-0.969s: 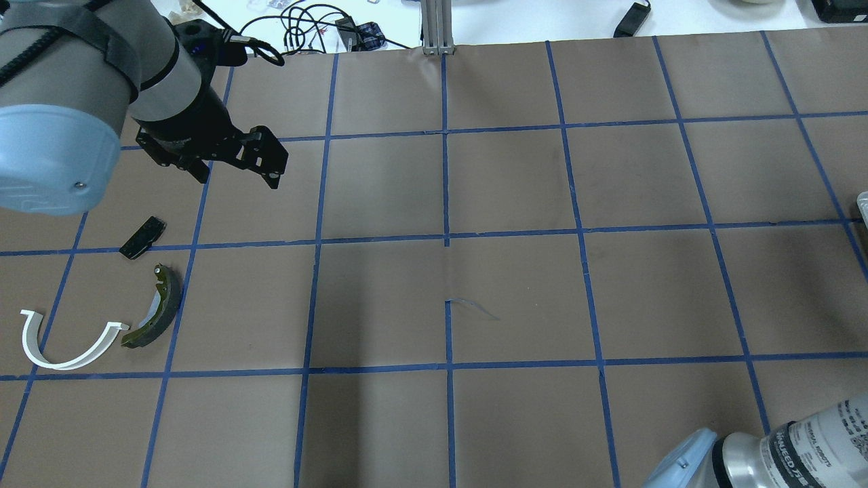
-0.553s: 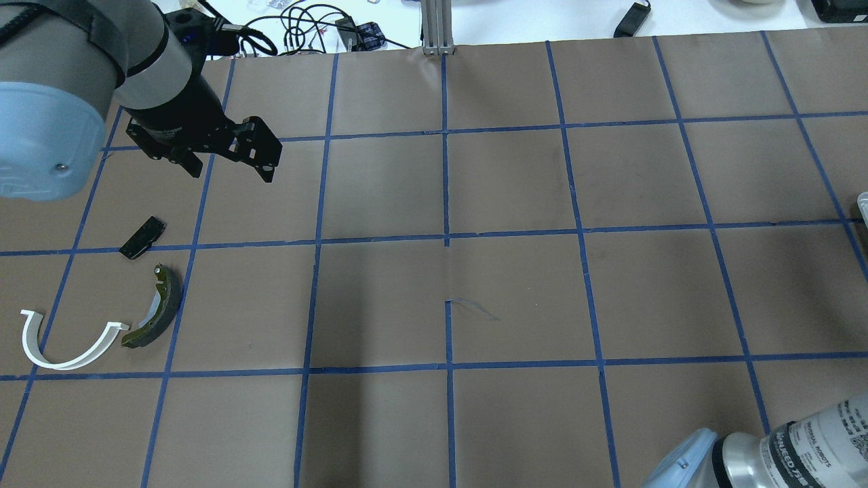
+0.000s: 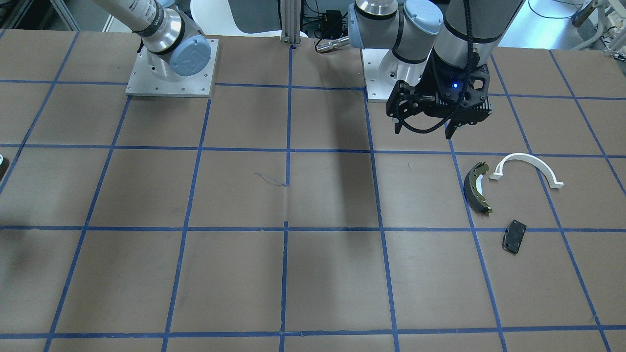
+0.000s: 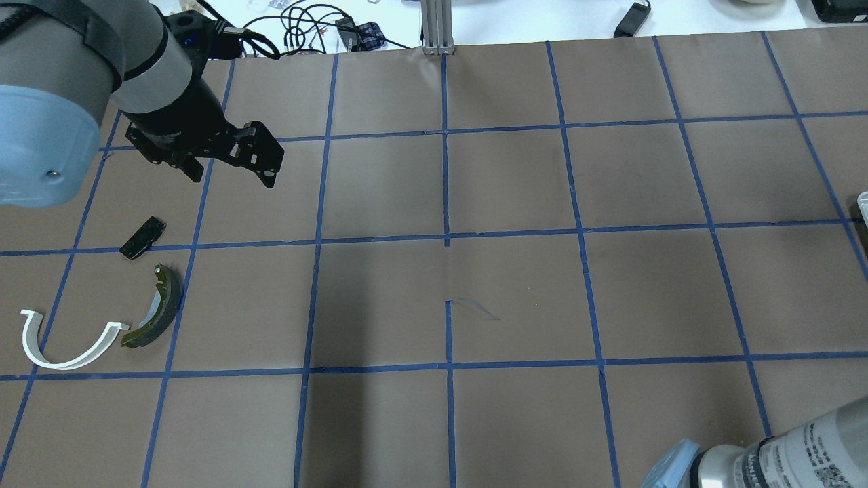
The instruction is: Place bearing gear from tray to pile
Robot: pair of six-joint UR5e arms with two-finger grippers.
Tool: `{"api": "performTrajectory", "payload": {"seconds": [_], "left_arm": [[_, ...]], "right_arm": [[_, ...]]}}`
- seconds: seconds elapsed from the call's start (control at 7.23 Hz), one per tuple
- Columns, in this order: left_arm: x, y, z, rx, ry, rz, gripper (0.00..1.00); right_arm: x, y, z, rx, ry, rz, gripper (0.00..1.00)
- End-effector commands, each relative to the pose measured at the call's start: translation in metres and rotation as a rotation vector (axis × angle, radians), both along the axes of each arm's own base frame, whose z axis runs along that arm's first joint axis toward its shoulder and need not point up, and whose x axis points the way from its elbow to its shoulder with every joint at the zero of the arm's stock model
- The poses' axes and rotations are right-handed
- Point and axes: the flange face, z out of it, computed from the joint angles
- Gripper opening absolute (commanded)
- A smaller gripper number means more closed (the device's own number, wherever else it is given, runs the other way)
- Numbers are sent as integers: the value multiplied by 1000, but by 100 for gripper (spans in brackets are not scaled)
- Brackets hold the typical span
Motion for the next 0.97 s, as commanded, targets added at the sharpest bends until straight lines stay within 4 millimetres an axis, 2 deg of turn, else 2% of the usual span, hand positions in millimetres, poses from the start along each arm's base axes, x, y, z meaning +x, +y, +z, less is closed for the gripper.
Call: {"api": "performTrajectory", "payload": {"seconds": [0.0,0.14,0.28,0.42,0.55,0.69,0.83], "left_arm": [[2,2,-1,4,0,4,100],[2,4,-1,4,-6,6,100],[6,4,-5,13,1,-1,100],[6,7,-13,28,-3,13,100],[7,14,-9,9,-16,2,100],[11,16,-16,21,-54,2,100],[10,19,-24,39,-40,60,100]], "right_arm": [[117,-30,65,-46,-4,-45,11],[174,-37,78,-30,-49,-152,12],[251,-51,85,-24,-62,-209,12],[309,-60,84,-30,-69,-254,12],[360,-66,80,-41,-89,-327,12],[422,-62,72,-14,-120,-444,12],[492,-62,61,3,-225,-584,13]]}}
